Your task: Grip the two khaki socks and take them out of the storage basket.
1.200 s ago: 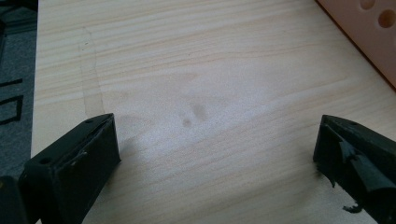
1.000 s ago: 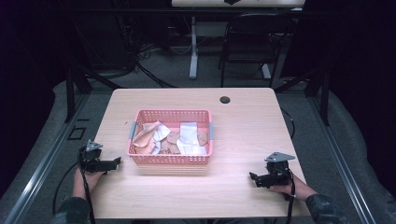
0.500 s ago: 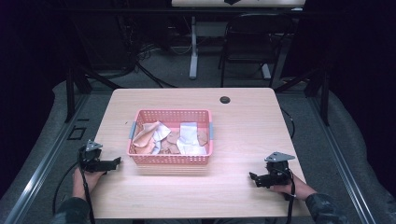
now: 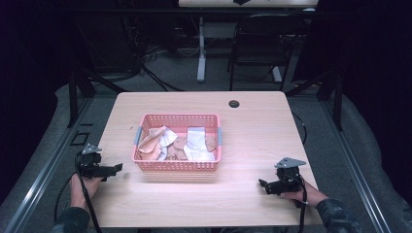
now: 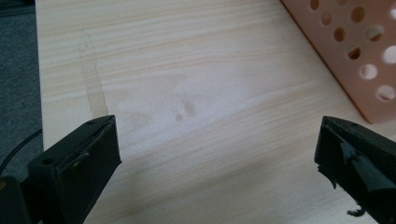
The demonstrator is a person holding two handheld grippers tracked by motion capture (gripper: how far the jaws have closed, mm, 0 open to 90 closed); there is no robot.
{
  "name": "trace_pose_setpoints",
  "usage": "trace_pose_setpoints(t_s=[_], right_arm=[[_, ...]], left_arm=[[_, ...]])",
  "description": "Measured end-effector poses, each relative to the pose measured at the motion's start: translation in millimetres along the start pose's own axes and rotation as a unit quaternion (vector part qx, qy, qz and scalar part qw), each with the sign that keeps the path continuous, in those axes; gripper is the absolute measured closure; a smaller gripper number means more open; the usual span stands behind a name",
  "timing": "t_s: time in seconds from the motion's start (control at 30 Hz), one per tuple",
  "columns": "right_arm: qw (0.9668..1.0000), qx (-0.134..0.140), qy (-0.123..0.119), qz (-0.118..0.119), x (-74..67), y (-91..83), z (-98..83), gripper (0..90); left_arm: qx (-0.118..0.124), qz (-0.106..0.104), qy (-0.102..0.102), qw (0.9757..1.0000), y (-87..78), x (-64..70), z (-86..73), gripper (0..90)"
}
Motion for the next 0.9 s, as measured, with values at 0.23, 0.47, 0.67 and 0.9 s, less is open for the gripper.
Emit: trace_pose_setpoints(t_s=[0.23,0.47,0.67,0.9], right_arm=[[1.0000,-0.002,0.000,-0.002,-0.6,-0.8,-0.2,0.0],[1.0000,-0.002,0.001,-0.002,-0.6,-0.8,-0.2,0.0],[1.0000,-0.002,0.001,-0.002,-0.5,-0.7,-0.2,0.0],[1.0000,-0.002,0.001,-0.002,-0.6,-0.7,-0.2,0.0]], left_arm=[[0.005,0.002,0.007,1.0000,-21.1,9.3,13.4,0.0],[0.004,-0.001,0.004,1.0000,-34.1,10.3,24.7,0.0],[-0.004,-0.014,0.017,0.9997,-41.9,18.8,35.8,0.1],[-0.006,-0.018,0.035,0.9992,-52.8,30.1,57.7,0.1]])
Point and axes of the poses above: each handheld gripper's, and its own axes: y roughly forward along the jaws, z roughly out of its top, x roughly to its right, the point moved 1 cm from there along y, roughly forward along the jaws, and after that the axes turned 10 degrees about -y, right-handed, at the moved point
